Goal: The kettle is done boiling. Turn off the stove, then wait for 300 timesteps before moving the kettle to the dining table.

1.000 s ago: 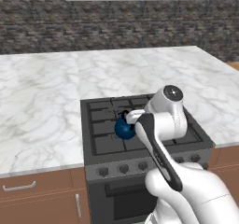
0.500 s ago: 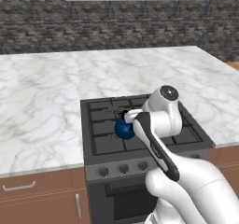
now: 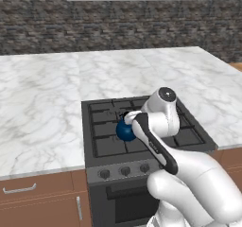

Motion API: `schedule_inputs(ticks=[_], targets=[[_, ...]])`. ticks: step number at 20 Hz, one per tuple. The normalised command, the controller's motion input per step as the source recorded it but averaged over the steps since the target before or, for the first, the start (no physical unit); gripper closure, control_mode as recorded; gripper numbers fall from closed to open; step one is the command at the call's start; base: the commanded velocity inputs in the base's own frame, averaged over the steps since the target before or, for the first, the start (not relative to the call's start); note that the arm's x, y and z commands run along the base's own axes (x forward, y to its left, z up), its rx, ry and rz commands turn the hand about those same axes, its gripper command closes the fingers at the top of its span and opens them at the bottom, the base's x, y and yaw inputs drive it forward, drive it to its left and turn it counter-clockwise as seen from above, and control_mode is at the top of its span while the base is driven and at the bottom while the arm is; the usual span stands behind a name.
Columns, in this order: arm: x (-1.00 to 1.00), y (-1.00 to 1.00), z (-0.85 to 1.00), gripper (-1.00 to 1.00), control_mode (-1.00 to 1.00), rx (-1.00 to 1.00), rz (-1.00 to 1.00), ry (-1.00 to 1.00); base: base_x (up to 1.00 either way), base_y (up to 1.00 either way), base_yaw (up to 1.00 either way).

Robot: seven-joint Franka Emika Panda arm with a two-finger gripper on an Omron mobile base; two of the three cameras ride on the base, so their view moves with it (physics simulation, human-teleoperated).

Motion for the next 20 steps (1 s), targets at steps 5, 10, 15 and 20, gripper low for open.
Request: schedule_inputs(ticks=[5, 10, 15, 20], targets=[[0.16, 0.00, -0.10, -1.00, -1.00, 0.00, 0.01, 0.00, 0.00, 0.00, 0.00], [0.13, 0.05, -0.11, -1.00, -1.00, 0.00, 0.00, 0.00, 0.00, 0.00, 0.00], [0.12, 0.06, -0.12, -1.00, -1.00, 0.00, 0.00, 0.00, 0.00, 0.00, 0.00], [0.10, 0.03, -0.10, -1.00, -1.00, 0.00, 0.00, 0.00, 0.00, 0.00, 0.00]])
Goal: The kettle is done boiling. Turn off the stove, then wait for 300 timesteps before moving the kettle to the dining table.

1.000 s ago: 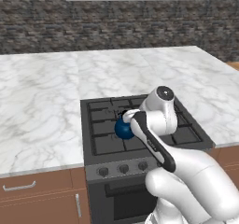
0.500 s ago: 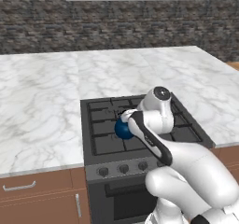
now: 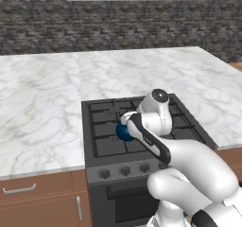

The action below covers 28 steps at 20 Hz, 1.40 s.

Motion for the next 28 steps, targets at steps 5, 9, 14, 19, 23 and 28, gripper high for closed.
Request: schedule_inputs(ticks=[5, 9, 14, 19, 23, 28], targets=[[0.12, 0.00, -0.09, -1.00, -1.00, 0.00, 0.00, 0.00, 0.00, 0.00, 0.00], [0.13, 0.00, -0.08, -1.00, -1.00, 0.00, 0.00, 0.00, 0.00, 0.00, 0.00], [0.13, 0.00, -0.09, -1.00, -1.00, 0.00, 0.00, 0.00, 0.00, 0.00, 0.00], [0.11, 0.00, -0.11, -1.00, -1.00, 0.00, 0.00, 0.00, 0.00, 0.00, 0.00], [0.10, 0.01, -0.11, -1.00, -1.00, 0.00, 0.00, 0.00, 0.00, 0.00, 0.00], [0.10, 0.01, -0.11, -1.00, -1.00, 0.00, 0.00, 0.00, 0.00, 0.00, 0.00]])
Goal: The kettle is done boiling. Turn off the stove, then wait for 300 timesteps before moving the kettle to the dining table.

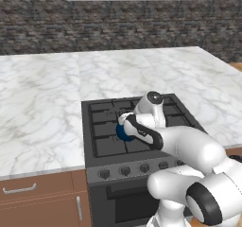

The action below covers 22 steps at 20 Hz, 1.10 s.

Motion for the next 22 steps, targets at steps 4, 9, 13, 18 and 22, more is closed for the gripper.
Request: schedule_inputs(ticks=[4, 9, 13, 18, 22], targets=[[0.11, 0.02, -0.11, -1.00, -1.00, 0.00, 0.00, 0.00, 0.00, 0.00, 0.00], [0.10, 0.02, -0.11, -1.00, -1.00, 0.00, 0.00, 0.00, 0.00, 0.00, 0.00], [0.10, 0.03, -0.11, -1.00, -1.00, 0.00, 0.00, 0.00, 0.00, 0.00, 0.00], [0.08, 0.10, -0.05, -1.00, -1.00, 0.00, 0.00, 0.00, 0.00, 0.00, 0.00], [0.06, 0.11, -0.06, -1.00, -1.00, 0.00, 0.00, 0.00, 0.00, 0.00, 0.00]])
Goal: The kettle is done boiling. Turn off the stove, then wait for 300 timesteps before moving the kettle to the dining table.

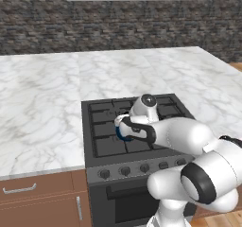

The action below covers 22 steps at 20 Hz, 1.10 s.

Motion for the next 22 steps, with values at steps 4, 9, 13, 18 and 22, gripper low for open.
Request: schedule_inputs(ticks=[4, 9, 13, 18, 22], targets=[[0.08, 0.08, -0.07, -1.00, -1.00, 0.00, 0.01, 0.00, 0.00, 0.00, 0.00], [0.02, 0.00, -0.07, -1.00, -1.00, 0.00, 0.00, 0.00, 0.00, 0.00, 0.00], [0.00, 0.00, -0.11, -1.00, -1.00, 0.00, 0.01, 0.00, 0.00, 0.00, 0.00], [0.00, 0.00, -0.14, -1.00, -1.00, -0.01, 0.01, 0.00, 0.00, 0.00, 0.00], [0.00, 0.00, -0.14, -1.00, -1.00, -0.02, 0.01, 0.00, 0.00, 0.00, 0.00]])
